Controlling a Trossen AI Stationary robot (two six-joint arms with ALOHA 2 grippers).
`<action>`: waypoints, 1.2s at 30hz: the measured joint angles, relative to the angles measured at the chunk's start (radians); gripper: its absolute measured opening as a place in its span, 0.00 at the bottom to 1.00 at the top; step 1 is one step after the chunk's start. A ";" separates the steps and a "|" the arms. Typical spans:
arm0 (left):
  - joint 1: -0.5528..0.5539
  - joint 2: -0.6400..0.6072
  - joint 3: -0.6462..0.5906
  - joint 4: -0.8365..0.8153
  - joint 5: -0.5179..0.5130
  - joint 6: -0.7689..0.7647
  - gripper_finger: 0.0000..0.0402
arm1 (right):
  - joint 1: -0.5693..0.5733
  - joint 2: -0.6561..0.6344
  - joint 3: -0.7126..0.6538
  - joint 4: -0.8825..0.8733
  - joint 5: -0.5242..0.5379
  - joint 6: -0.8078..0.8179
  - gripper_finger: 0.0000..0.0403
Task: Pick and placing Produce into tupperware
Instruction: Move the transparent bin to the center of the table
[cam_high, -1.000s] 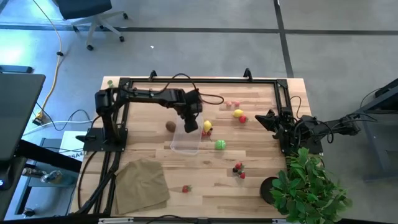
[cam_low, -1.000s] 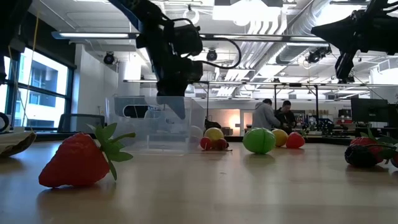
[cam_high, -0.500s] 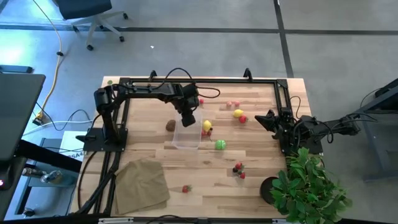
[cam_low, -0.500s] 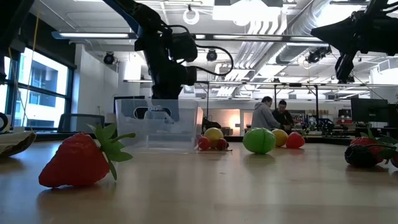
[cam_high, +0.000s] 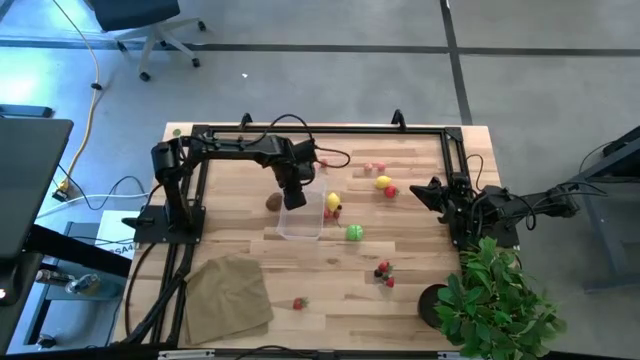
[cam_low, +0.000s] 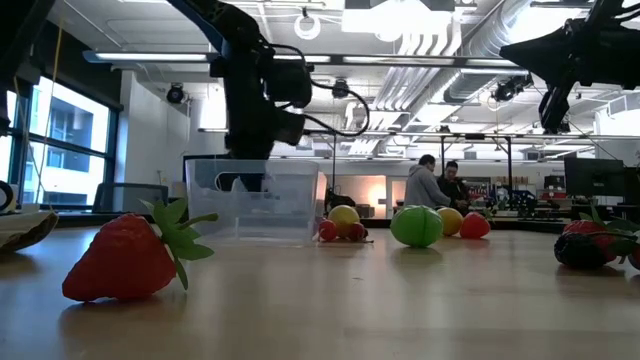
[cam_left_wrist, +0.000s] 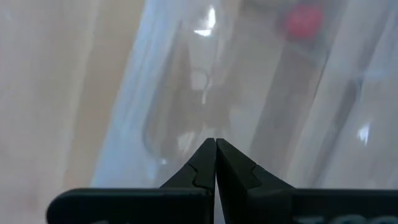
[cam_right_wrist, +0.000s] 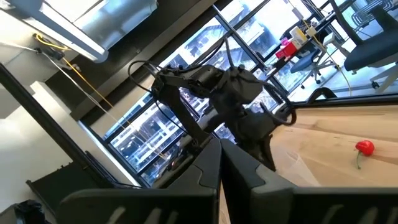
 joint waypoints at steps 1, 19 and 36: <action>0.001 0.000 0.000 -0.021 -0.005 0.000 0.00 | 0.000 0.000 0.000 0.000 0.000 0.000 0.00; 0.002 0.000 0.000 -0.135 -0.059 0.038 0.00 | 0.000 0.000 0.000 -0.006 -0.012 0.000 0.00; -0.200 -0.021 0.000 -0.162 0.062 0.284 0.00 | 0.000 0.000 0.000 -0.023 -0.016 0.000 0.00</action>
